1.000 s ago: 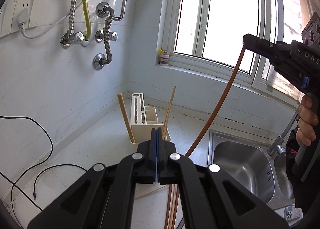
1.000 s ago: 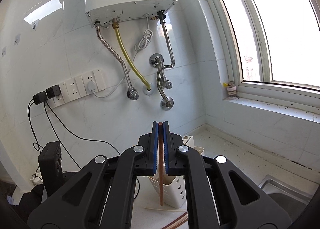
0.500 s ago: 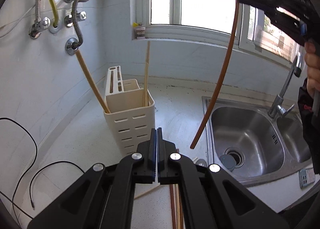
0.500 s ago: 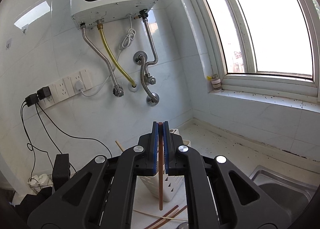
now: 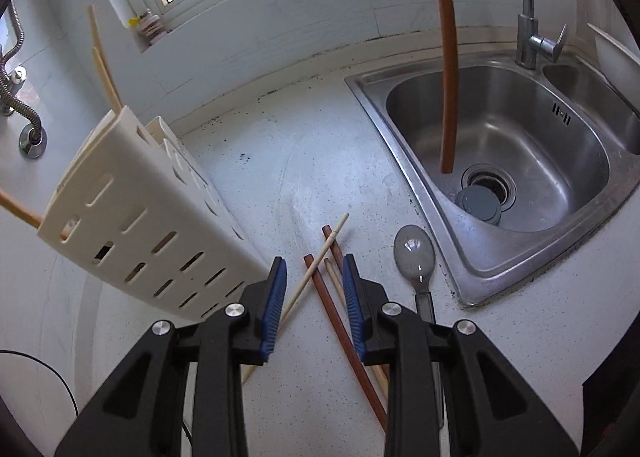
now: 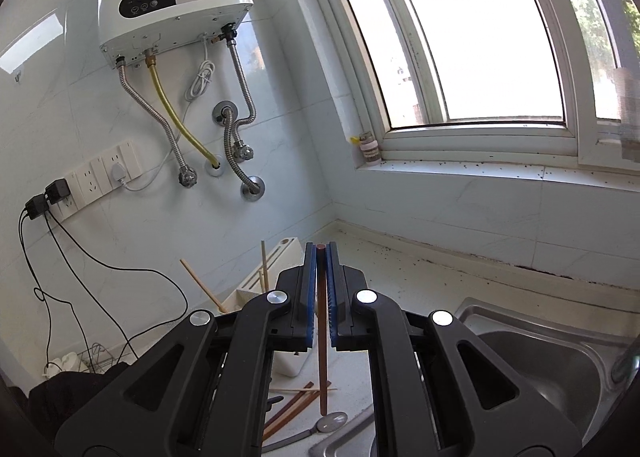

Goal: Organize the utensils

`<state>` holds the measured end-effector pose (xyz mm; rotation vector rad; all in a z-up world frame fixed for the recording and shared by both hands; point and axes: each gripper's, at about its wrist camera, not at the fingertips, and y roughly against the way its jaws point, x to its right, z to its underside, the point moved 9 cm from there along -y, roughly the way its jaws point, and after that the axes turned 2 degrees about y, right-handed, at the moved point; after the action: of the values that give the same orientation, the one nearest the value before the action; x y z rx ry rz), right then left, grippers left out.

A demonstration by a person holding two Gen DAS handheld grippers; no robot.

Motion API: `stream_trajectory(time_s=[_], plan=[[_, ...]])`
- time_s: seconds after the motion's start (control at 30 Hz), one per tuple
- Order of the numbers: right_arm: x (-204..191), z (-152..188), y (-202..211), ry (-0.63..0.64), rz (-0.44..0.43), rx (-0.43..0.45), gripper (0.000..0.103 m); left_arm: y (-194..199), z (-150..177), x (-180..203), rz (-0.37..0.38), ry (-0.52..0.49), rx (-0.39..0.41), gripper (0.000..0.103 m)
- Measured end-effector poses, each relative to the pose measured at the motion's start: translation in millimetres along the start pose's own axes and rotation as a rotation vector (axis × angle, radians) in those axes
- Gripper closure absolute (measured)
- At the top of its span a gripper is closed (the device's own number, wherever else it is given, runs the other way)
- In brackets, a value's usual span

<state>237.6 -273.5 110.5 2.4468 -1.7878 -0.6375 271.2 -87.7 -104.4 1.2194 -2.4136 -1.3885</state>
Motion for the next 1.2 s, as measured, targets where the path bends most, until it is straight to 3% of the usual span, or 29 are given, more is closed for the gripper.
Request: stream_trajectory(time_s=[0.17, 0.23, 0.3, 0.6, 0.83, 1.2], plan=[[21, 12, 6, -0.024, 0.027, -0.021, 0.098, -22, -4, -4, 0.007, 0.031, -0.033, 0.075], [28, 17, 7, -0.033, 0.029, -0.032, 0.098, -27, -9, -4, 0.001, 0.032, -0.041, 0.056], [35, 20, 7, -0.04, 0.029, -0.041, 0.098, -31, -15, -5, 0.003, 0.042, -0.04, 0.049], [62, 24, 1, -0.083, -0.024, -0.053, 0.098, -62, -38, -11, -0.055, 0.076, -0.144, 0.049], [77, 23, -3, -0.112, -0.048, -0.049, 0.098, -64, -38, -10, -0.076, 0.055, -0.161, 0.049], [78, 23, -5, -0.114, -0.054, -0.054, 0.098, -68, -48, 10, -0.014, -0.026, -0.184, 0.054]])
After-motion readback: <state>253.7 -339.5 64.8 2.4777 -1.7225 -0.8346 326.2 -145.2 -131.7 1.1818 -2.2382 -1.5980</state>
